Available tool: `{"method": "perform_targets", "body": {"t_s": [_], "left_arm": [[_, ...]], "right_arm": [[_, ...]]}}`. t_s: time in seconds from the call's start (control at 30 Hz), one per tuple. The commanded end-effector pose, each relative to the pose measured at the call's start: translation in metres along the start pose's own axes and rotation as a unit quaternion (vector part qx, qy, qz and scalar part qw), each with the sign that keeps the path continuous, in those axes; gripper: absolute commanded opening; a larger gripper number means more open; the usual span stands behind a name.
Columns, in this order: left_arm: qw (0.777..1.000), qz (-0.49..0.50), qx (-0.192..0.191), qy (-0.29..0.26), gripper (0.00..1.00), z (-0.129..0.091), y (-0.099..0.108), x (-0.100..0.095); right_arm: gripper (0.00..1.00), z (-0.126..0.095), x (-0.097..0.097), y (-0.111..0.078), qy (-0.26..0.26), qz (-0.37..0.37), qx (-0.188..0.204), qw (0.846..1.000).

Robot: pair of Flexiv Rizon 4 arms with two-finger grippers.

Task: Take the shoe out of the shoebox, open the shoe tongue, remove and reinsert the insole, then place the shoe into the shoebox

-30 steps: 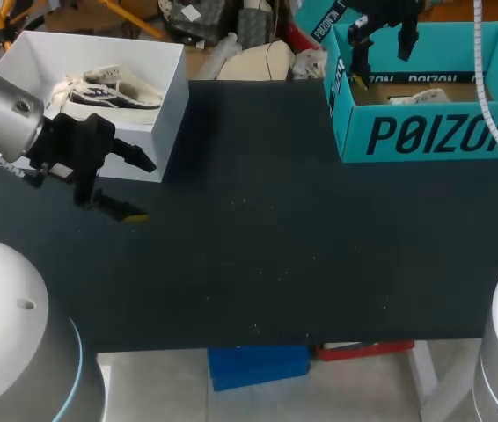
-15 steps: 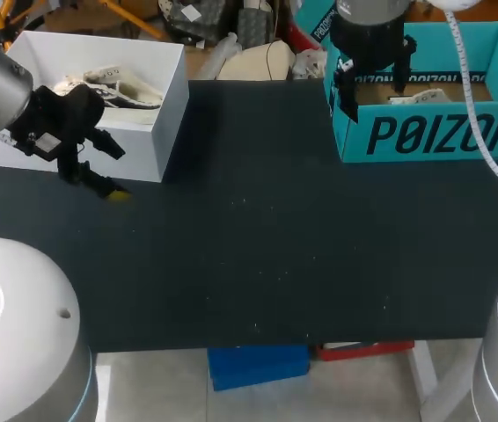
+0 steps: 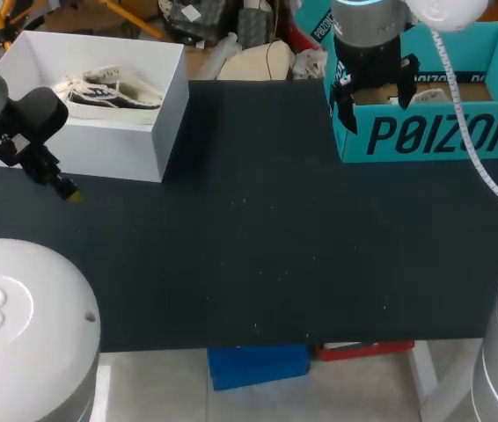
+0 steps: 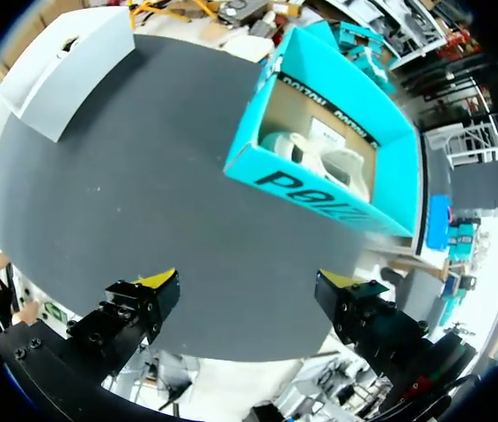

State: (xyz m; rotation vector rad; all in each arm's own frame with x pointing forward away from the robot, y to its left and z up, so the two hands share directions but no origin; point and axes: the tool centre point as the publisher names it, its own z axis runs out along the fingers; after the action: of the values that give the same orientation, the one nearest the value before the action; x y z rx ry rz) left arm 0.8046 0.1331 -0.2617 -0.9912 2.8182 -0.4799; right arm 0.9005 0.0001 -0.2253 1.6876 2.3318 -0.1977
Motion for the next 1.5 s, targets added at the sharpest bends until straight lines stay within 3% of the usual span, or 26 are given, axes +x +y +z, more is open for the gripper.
{"method": "perform_targets", "body": {"t_s": [0.03, 0.7, 1.07, 1.37, 1.5], "left_arm": [[1.0, -0.02, -0.006, -0.001, 1.0, 0.002, 0.008, -0.013], [0.991, -0.124, -0.033, -0.027, 1.0, -0.006, 0.002, -0.114], [0.987, -0.153, -0.052, -0.022, 1.0, 0.001, 0.001, -0.134], [0.982, -0.177, -0.063, -0.019, 1.0, 0.007, 0.003, -0.143], [0.982, -0.182, -0.055, -0.016, 1.0, 0.006, 0.002, -0.146]], "right_arm": [[1.0, 0.008, -0.004, -0.008, 0.002, 0.007, -0.008, 1.0], [1.0, 0.032, -0.043, -0.028, -0.003, 0.061, 0.0, 0.998], [1.0, 0.048, -0.078, -0.032, 0.006, 0.082, 0.011, 0.997], [1.0, 0.047, -0.097, -0.021, 0.043, 0.125, -0.045, 0.99], [1.0, 0.048, -0.098, -0.019, 0.056, 0.124, -0.046, 0.99]]}}
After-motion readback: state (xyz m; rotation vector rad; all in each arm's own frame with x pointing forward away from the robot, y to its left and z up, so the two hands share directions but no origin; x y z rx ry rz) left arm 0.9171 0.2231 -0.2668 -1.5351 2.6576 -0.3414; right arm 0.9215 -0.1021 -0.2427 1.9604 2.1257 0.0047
